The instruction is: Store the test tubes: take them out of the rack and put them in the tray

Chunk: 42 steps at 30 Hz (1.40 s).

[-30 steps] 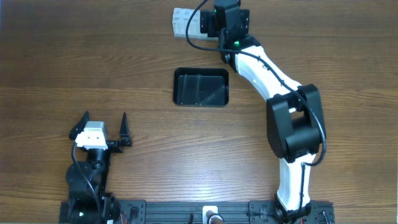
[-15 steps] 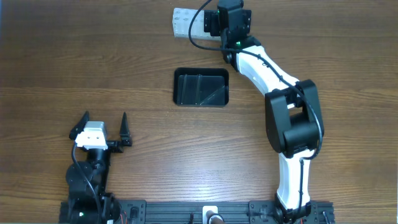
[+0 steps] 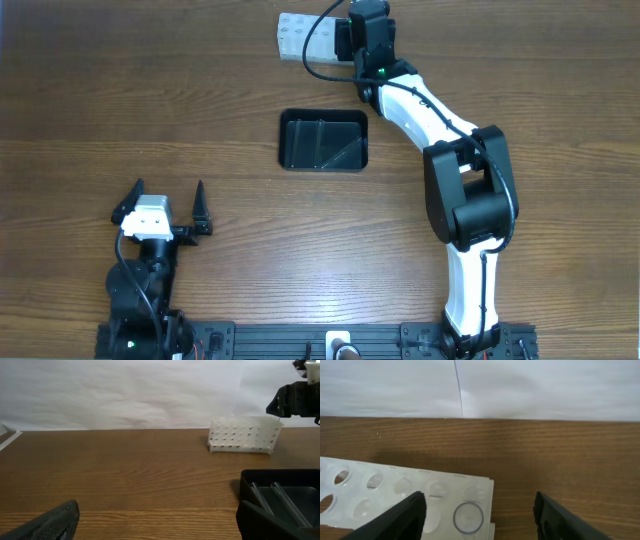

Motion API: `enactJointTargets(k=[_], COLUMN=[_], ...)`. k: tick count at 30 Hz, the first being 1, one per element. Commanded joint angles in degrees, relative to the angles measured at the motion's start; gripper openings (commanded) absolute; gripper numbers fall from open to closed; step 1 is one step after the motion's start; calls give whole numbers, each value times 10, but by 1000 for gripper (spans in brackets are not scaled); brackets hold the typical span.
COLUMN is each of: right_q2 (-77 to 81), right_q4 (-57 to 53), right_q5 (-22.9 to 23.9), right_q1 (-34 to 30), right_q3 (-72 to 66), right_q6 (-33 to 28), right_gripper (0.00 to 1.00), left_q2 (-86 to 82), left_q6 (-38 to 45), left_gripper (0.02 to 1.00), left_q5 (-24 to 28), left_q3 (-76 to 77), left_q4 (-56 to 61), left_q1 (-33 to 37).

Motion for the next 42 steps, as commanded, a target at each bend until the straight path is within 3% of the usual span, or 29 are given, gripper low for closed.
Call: enactJointTargets(k=[1, 12, 24, 37, 42], right_q2=[7, 11, 17, 17, 17], right_q4=[1, 3, 10, 10, 12], right_q5=[-21, -21, -21, -21, -21], right_q1=[0, 5, 5, 7, 7], right_q3=[0, 0, 0, 0, 0], right_q6=[3, 3, 3, 3, 3], right_gripper=[627, 540, 384, 137, 117], left_q2=[-5, -5, -5, -5, -5], left_q6=[8, 8, 8, 8, 8], left_gripper=[1000, 1000, 1000, 1000, 1000], left_q5=[5, 5, 5, 5, 5], left_q3=[-3, -3, -3, -3, -3], left_q4=[-2, -2, -2, -2, -2], left_q1=[4, 4, 4, 4, 4])
